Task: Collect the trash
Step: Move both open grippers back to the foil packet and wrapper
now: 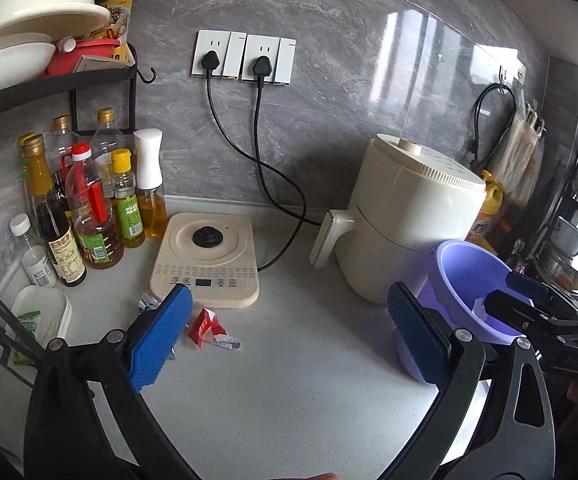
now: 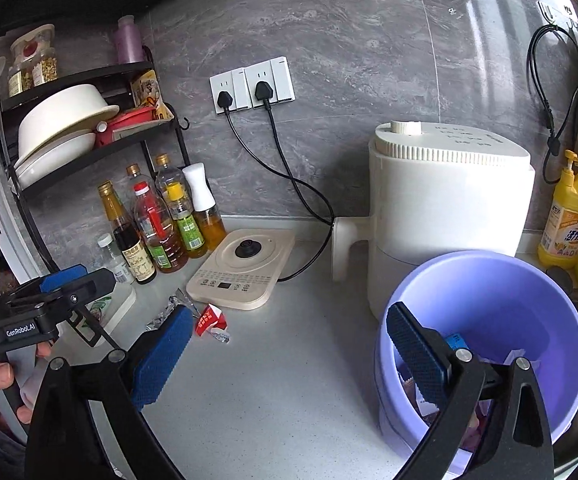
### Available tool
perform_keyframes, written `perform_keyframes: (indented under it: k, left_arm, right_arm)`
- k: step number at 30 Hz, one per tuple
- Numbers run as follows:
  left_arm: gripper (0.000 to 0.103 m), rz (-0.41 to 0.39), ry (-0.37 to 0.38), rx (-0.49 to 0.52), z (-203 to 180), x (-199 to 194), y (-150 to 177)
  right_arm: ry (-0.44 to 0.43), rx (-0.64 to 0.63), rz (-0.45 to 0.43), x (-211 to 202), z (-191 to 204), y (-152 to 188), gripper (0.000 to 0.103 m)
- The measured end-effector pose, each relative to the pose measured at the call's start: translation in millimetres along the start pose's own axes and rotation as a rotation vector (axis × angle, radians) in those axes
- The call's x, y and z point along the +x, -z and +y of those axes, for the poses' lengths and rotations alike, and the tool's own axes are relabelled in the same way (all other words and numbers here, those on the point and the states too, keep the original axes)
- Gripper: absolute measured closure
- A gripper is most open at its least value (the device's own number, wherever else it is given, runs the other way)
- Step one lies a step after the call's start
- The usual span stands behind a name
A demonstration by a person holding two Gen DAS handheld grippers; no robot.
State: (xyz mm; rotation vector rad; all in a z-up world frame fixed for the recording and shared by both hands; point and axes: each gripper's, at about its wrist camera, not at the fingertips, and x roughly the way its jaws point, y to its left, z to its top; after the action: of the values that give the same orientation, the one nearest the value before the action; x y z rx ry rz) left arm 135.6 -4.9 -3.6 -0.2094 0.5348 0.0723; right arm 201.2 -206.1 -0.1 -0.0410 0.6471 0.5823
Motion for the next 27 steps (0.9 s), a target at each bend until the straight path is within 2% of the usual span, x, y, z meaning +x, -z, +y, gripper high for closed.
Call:
perform_keyframes:
  k: [6, 13, 19, 22, 27]
  left_arm:
    - [0.006, 0.010, -0.093, -0.044, 34, -8, 10]
    - [0.006, 0.037, -0.154, -0.083, 62, -4, 19]
    - [0.006, 0.068, -0.161, -0.114, 78, 12, 23]
    - [0.006, 0.092, -0.131, -0.158, 87, 27, 23]
    - [0.006, 0.133, -0.132, -0.166, 96, 62, 26]
  right_arm:
    - [-0.063, -0.047, 0.044, 34, 23, -4, 0.008]
    - [-0.101, -0.072, 0.107, 76, 34, -8, 0.008]
    - [-0.102, -0.077, 0.159, 112, 37, -10, 0.008]
    - [-0.104, -0.073, 0.192, 131, 36, -9, 0.008]
    - [-0.094, -0.072, 0.250, 165, 34, -1, 0.008]
